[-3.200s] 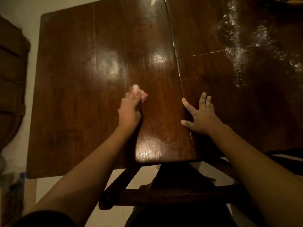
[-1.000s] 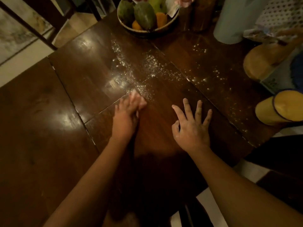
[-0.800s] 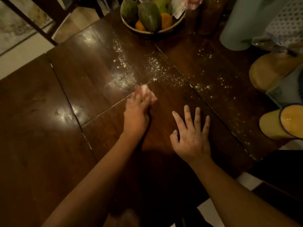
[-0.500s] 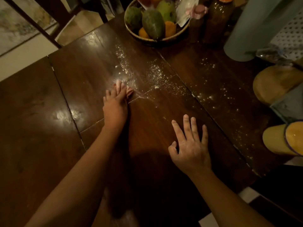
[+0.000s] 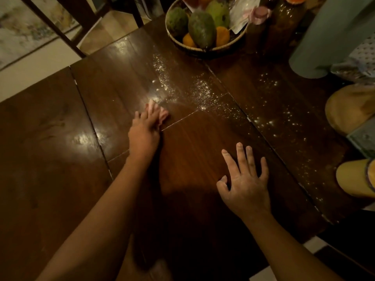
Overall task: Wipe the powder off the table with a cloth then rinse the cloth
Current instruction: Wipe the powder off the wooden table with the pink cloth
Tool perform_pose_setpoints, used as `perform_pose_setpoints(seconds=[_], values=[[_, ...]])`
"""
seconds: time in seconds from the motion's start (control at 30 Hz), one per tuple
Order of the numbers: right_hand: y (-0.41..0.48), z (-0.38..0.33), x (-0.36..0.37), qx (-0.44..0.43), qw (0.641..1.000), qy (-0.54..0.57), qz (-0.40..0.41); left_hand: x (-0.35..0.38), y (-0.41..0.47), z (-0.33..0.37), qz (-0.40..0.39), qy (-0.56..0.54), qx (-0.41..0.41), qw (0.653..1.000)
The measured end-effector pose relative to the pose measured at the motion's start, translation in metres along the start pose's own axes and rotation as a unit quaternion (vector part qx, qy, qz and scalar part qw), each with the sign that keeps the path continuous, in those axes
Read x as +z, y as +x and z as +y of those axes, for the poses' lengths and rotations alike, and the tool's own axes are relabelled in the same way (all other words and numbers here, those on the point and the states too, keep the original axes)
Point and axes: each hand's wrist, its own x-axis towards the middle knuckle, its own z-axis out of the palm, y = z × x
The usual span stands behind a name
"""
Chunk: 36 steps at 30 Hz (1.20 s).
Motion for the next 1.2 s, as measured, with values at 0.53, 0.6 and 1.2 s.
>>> perform_pose_setpoints(seconds=[0.53,0.6,1.2], values=[[-0.002,-0.001,-0.003,0.007,1.0,0.022,-0.014,-0.01,-0.029,-0.063,-0.021,0.056,0.059,0.996],[0.004,-0.004,-0.006,0.003,0.999,0.029,-0.022,-0.015,-0.013,-0.067,-0.005,0.082,0.013,0.996],[0.091,-0.059,-0.003,-0.09,0.995,0.012,-0.039,-0.027,0.16,-0.06,-0.025,0.21,0.234,0.949]])
